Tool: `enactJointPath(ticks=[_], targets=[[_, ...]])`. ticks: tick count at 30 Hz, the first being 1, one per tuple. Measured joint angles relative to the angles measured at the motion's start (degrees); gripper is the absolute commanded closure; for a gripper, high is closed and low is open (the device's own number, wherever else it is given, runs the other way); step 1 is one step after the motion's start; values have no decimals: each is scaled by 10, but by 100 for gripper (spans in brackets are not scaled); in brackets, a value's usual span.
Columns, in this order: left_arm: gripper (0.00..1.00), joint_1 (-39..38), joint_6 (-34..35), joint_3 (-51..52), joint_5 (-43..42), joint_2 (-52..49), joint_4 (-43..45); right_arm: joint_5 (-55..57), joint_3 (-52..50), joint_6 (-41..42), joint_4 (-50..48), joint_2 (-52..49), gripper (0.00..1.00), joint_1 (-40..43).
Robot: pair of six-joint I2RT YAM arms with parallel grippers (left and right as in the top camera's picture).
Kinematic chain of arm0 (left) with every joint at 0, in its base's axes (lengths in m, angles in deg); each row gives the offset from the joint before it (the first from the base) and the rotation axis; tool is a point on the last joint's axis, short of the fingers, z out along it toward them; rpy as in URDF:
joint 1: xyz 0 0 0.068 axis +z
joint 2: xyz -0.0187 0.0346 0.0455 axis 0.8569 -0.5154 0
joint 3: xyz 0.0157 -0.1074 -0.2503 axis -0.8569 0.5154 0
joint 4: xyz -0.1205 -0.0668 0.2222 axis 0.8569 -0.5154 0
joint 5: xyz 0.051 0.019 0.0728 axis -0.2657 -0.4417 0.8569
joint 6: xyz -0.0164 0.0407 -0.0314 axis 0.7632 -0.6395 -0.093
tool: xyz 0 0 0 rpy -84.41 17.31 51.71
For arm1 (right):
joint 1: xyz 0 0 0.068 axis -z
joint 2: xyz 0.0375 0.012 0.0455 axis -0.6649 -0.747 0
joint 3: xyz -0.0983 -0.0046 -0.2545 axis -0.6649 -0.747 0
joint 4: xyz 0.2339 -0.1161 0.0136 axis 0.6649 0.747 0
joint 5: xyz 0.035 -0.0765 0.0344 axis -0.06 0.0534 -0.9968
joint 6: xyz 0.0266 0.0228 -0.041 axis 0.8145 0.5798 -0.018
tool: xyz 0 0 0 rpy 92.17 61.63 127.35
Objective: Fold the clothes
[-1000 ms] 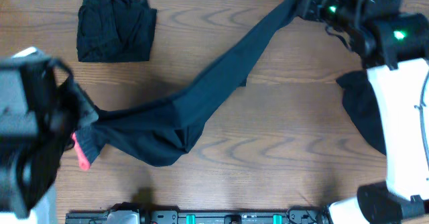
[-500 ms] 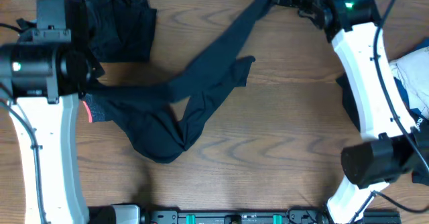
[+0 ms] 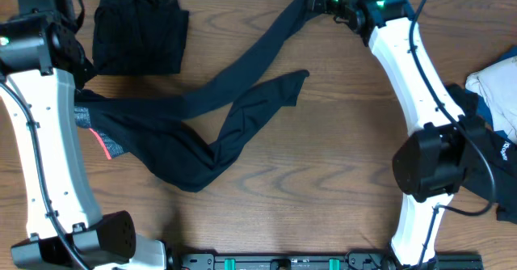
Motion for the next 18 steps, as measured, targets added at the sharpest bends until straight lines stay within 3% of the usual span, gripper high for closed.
enactJointPath(ticks=[18], targets=[[94, 14, -19, 0, -21, -33, 24, 76, 0, 12, 46, -28, 99, 20]])
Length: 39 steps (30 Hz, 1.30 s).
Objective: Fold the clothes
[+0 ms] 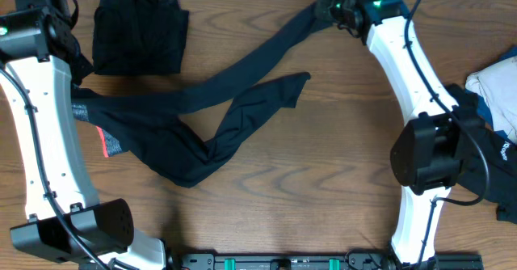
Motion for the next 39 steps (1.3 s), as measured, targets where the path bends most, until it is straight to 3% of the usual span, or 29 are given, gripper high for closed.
enactJointPath(ticks=[10, 15, 23, 29, 39], targets=[[94, -148, -83, 0, -54, 43, 104, 77, -4, 10, 86, 58, 99, 70], [94, -255, -106, -19, -62, 98, 140, 96, -4, 7, 106, 172, 99, 115], [94, -391, -130, -144, -58, 140, 149, 113, 0, 0, 155, 317, 99, 207], [94, -493, -138, -200, 2, 169, 149, 120, 0, -22, 182, 381, 99, 216], [94, -683, -146, -211, 130, 203, 149, 121, 0, -32, 203, 526, 97, 216]])
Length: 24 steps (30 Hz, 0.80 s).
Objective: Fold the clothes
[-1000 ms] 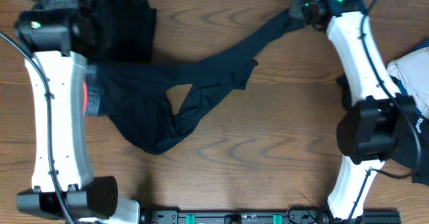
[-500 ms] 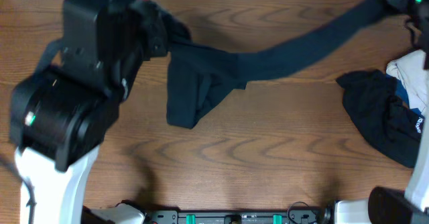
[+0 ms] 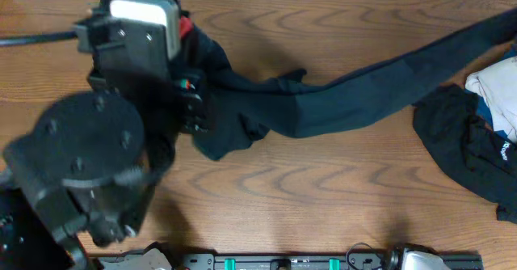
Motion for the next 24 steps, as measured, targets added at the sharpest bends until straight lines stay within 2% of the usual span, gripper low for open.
enactJointPath(ticks=[8, 14, 18, 24], targets=[[94, -130, -5, -2, 99, -35, 19, -1, 2, -2, 16, 61, 97, 0], [94, -148, -11, -2, 196, -87, 18, -17, 2, -2, 42, 38, 98, 0], [94, -116, -13, -2, 228, -96, 18, -28, 2, -2, 44, -2, 98, 0], [94, 47, -13, -2, 239, -87, 8, -54, 2, -2, 18, -95, 99, 0]])
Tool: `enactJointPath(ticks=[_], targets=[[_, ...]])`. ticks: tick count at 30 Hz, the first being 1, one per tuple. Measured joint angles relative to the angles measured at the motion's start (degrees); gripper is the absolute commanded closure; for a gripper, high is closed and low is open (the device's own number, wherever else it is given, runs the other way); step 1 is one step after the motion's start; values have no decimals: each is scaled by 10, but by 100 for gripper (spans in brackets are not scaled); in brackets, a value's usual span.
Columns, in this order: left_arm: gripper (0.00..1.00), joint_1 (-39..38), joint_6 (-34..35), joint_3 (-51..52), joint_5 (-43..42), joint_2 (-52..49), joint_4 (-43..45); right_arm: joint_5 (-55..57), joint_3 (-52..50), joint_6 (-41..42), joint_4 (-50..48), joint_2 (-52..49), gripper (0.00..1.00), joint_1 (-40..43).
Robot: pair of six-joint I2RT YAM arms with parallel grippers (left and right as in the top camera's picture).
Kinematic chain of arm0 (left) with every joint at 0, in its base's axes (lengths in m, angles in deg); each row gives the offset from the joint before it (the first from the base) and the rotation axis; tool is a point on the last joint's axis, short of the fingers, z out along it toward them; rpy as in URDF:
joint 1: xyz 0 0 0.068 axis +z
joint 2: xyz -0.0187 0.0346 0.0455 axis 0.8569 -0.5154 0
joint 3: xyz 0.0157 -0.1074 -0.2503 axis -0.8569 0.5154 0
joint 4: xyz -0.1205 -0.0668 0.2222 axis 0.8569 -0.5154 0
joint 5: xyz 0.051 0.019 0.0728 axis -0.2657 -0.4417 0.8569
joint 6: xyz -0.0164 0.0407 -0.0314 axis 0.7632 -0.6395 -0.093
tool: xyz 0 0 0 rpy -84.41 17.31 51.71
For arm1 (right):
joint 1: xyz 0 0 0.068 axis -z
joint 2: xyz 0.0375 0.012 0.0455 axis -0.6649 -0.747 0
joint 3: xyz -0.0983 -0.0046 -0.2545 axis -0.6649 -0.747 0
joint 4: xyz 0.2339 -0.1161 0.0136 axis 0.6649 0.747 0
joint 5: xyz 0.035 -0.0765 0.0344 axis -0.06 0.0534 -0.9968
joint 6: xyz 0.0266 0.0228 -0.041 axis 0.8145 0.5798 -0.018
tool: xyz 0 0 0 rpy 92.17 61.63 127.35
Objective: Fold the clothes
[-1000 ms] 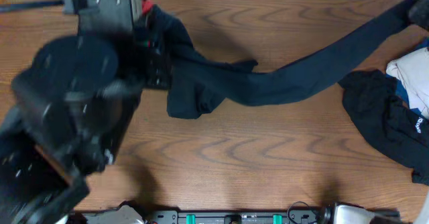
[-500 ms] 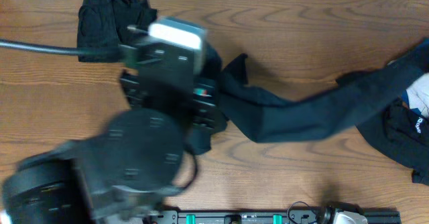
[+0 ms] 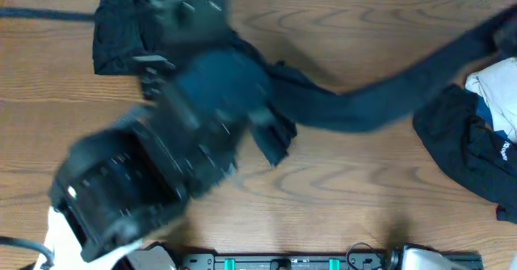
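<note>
A long dark navy garment (image 3: 380, 100) stretches, lifted and blurred, from the middle of the overhead view to the upper right corner. My left arm (image 3: 161, 157) is raised close to the camera and fills the left half as a blurred dark mass. The left gripper (image 3: 260, 108) sits where the garment's left end hangs; it appears shut on the cloth, though the fingers are smeared. A loose flap (image 3: 273, 141) dangles below it. The right gripper is out of the frame, beyond the garment's far end.
A folded black garment (image 3: 117, 40) lies at the back left, partly behind the arm. At the right edge is a pile with a white cloth (image 3: 493, 84), a black garment (image 3: 460, 153) and some blue fabric. The arm bases run along the front edge.
The left arm has shifted right and lower in the frame and is now more blurred. The garment's left end has moved right with it, and the stretched band now rises more steeply to the upper right.
At first the garment lay twisted on the table, the left gripper at its waist end on the left and the right gripper at one leg's end at the back. Later both arms had lifted, stretching it rightward. Now it hangs taut further right.
</note>
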Motion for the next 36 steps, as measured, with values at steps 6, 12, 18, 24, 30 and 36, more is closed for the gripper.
enactJointPath(ticks=[6, 12, 18, 24, 30, 36], targets=[[94, 188, 17, 0, -72, -9, -69, -47, 0, 0, -24, -97, 99, 0], [94, 300, 47, 0, -143, -53, -130, -109, 0, -1, -45, -185, 99, -9], [94, 364, 65, 0, -197, -129, -148, -132, 0, -2, -71, -262, 99, -45], [94, 401, 79, 0, -219, -191, -147, -135, -1, -8, -126, -315, 98, -95], [94, 439, 91, 0, -221, -235, -145, -109, -1, -12, -162, -354, 98, -120], [94, 475, 111, 0, -227, -280, -141, -73, -1, -12, -174, -394, 98, -120]])
